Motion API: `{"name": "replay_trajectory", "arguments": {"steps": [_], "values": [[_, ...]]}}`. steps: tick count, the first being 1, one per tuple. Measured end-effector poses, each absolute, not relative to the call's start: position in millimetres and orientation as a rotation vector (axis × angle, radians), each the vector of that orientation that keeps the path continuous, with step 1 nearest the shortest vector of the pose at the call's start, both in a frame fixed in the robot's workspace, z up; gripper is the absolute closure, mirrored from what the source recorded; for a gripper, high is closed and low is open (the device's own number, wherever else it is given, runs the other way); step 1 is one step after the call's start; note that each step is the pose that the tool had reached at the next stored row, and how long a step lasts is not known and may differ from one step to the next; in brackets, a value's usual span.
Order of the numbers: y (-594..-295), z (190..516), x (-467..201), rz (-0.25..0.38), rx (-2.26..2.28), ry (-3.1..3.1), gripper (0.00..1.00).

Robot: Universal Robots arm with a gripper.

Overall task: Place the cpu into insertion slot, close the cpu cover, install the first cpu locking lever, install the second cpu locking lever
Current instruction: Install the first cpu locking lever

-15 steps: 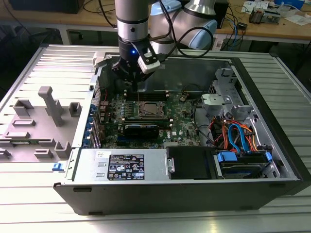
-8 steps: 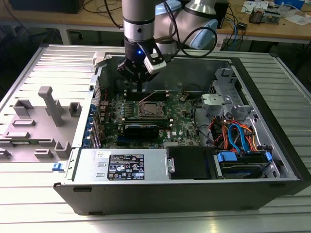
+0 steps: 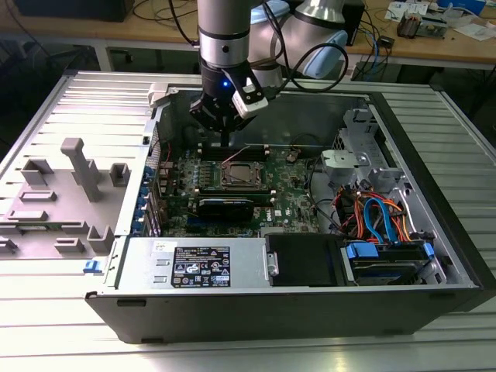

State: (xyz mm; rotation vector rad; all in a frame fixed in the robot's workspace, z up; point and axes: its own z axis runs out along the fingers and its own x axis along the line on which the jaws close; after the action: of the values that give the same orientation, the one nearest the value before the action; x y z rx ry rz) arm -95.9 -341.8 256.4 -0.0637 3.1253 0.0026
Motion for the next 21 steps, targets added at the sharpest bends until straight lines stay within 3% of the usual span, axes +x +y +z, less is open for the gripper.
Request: {"name": "replay_trajectory", "arguments": {"steps": [21], "values": [[-340.5, 243.7, -84.5, -0.012, -0.064, 3.124, 0.89]]}}
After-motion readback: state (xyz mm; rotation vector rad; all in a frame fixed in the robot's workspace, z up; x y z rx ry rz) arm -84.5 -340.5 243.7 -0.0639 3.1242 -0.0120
